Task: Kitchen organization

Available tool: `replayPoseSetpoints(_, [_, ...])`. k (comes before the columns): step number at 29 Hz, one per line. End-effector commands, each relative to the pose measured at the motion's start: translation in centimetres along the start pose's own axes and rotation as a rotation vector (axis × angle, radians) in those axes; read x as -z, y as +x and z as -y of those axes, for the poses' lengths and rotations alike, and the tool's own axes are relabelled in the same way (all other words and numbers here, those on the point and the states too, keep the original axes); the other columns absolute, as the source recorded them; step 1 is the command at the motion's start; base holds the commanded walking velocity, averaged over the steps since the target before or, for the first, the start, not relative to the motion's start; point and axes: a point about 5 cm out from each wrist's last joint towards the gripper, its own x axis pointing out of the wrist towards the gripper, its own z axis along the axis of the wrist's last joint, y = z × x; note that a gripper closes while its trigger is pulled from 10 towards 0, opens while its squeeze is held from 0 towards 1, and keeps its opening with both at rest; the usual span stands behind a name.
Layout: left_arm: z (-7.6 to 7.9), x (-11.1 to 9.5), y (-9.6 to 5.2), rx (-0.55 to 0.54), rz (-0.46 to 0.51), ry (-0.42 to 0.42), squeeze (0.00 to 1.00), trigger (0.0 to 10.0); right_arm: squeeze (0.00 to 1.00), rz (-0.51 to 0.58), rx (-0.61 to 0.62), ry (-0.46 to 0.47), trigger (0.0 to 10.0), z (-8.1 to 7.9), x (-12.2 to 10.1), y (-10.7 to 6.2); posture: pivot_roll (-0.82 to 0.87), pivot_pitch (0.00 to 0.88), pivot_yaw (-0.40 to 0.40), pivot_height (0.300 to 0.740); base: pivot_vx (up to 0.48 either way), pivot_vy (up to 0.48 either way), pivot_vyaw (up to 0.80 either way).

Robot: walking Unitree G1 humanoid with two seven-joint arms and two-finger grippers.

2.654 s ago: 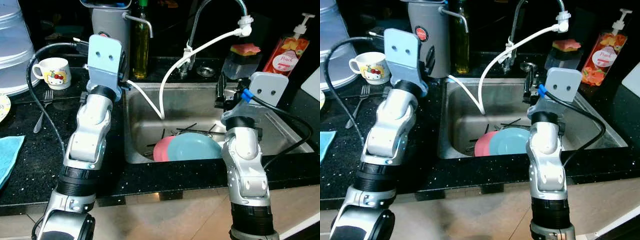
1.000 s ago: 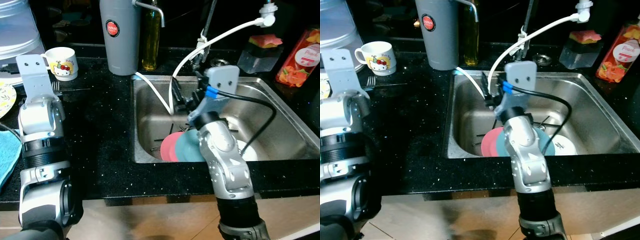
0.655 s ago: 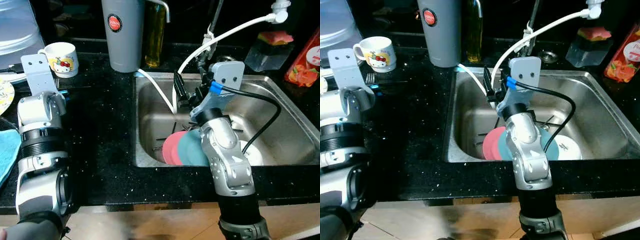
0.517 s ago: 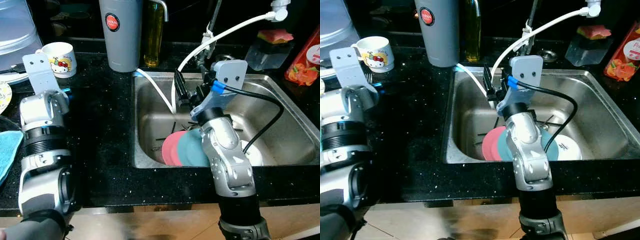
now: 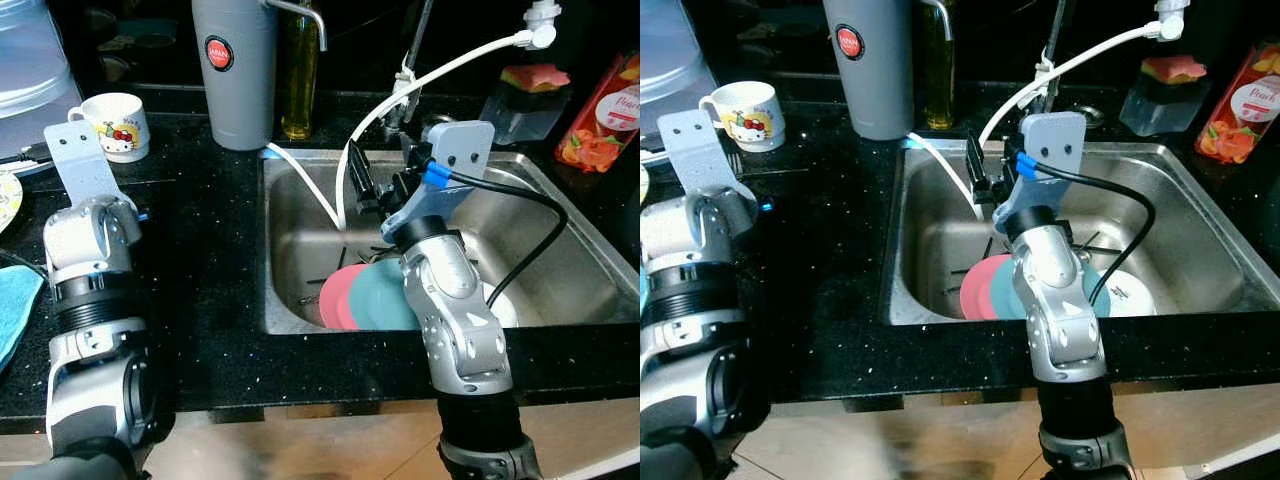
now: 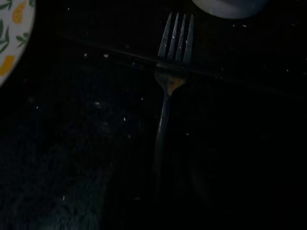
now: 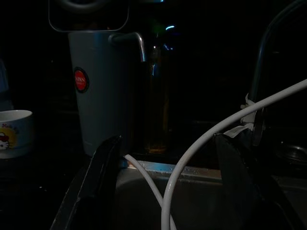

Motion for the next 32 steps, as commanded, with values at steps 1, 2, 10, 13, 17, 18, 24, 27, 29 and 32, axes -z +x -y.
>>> replayPoseSetpoints(1, [1.3, 4.2, 0.5, 0.053, -0.188, 0.045, 0.00, 0.0, 0.00, -0.010, 0.014, 0.000, 10.0, 0.4, 0.0, -0.3, 0.25, 0.025, -0.041, 0.740, 0.000, 0.000, 0.00])
replayPoseSetpoints(2, [2.0, 4.2, 0.2, 0.082, -0.176, 0.052, 0.00, 0.0, 0.00, -0.011, 0.014, 0.001, 10.0, 0.5, 0.0, -0.3, 0.24, 0.020, -0.043, 0.740, 0.000, 0.000, 0.00])
replayPoseSetpoints(10, [6.0, 2.4, -1.9, 0.306, -0.007, 0.105, 0.00, 8.4, 0.00, -0.009, 0.027, 0.004, 10.0, 0.9, -0.2, -0.2, 0.22, 0.015, -0.049, 0.740, 0.000, 0.000, 0.00])
replayPoseSetpoints(13, [7.3, 1.3, -3.0, 0.373, 0.108, 0.170, 0.00, 10.0, 0.00, -0.011, 0.030, 0.003, 10.0, 1.0, -0.2, -0.2, 0.22, 0.018, -0.049, 0.740, 0.000, 0.000, 0.00])
replayPoseSetpoints(17, [8.0, 0.4, -4.1, 0.375, 0.274, 0.296, 0.00, 10.0, 0.00, -0.011, 0.033, 0.004, 10.0, 1.0, -0.2, -0.2, 0.21, 0.021, -0.058, 0.740, 0.000, 0.000, 0.00])
replayPoseSetpoints(18, [8.1, 0.2, -4.2, 0.367, 0.306, 0.320, 0.00, 10.0, 0.00, -0.011, 0.034, 0.004, 10.0, 1.1, -0.3, -0.2, 0.21, 0.021, -0.058, 0.740, 0.000, 0.000, 0.00])
replayPoseSetpoints(24, [9.7, 0.1, -6.0, 0.422, 0.480, 0.456, 0.00, 10.0, 0.00, -0.017, 0.035, 0.004, 10.0, 1.1, -0.3, -0.2, 0.21, 0.032, -0.068, 0.740, 0.000, 0.000, 0.00])
replayPoseSetpoints(27, [10.6, 0.2, -6.9, 0.498, 0.534, 0.487, 0.00, 10.0, 0.00, -0.022, 0.042, 0.011, 10.0, 1.2, -0.2, -0.2, 0.20, 0.033, -0.071, 0.740, 0.000, 0.000, 0.00])
replayPoseSetpoints(29, [11.4, 0.5, -7.9, 0.579, 0.562, 0.498, 0.00, 10.0, 0.00, -0.022, 0.039, 0.011, 10.0, 1.2, -0.2, -0.2, 0.20, 0.034, -0.068, 0.740, 0.000, 0.000, 0.00])
replayPoseSetpoints(32, [12.3, 1.1, -9.2, 0.722, 0.574, 0.474, 0.00, 10.0, 0.00, -0.017, 0.050, 0.009, 10.0, 1.3, -0.4, -0.1, 0.20, 0.040, -0.076, 0.740, 0.000, 0.000, 0.00])
